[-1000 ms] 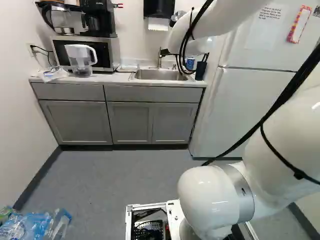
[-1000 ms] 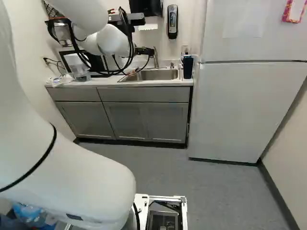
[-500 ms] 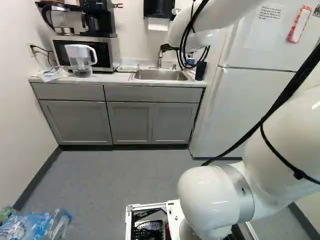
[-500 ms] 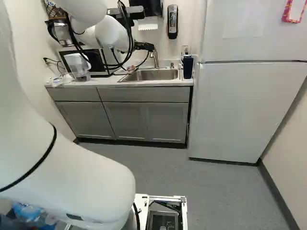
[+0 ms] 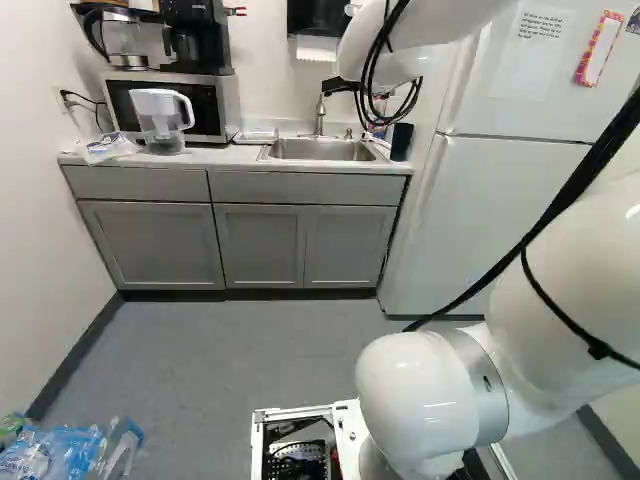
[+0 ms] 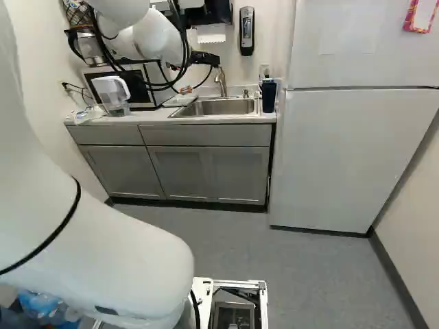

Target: Rinse the cup and place it in the tray

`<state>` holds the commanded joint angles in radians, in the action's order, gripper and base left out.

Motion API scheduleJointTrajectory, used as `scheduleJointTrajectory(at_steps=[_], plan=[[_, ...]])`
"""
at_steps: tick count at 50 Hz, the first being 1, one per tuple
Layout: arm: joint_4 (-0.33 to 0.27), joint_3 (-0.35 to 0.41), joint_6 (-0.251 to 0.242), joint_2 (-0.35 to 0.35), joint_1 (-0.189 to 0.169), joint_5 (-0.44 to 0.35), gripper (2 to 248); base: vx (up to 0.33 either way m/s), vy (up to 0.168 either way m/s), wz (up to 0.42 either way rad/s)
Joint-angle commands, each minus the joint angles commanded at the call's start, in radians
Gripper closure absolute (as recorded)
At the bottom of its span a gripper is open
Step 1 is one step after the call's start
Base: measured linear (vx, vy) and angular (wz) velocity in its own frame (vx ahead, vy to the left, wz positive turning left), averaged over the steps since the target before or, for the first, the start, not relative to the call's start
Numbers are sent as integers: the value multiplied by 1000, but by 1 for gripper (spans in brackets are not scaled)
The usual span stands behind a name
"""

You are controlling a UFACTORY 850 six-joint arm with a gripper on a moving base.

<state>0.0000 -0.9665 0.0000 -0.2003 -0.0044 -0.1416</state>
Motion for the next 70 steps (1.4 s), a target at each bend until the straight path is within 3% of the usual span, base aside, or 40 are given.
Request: scheduleJointTrajectory(at_steps=[11, 70], plan=[[0, -16, 0, -7, 0, 37, 3, 0, 0, 0], [0, -16, 0, -7, 0, 37, 3, 37, 8, -6]])
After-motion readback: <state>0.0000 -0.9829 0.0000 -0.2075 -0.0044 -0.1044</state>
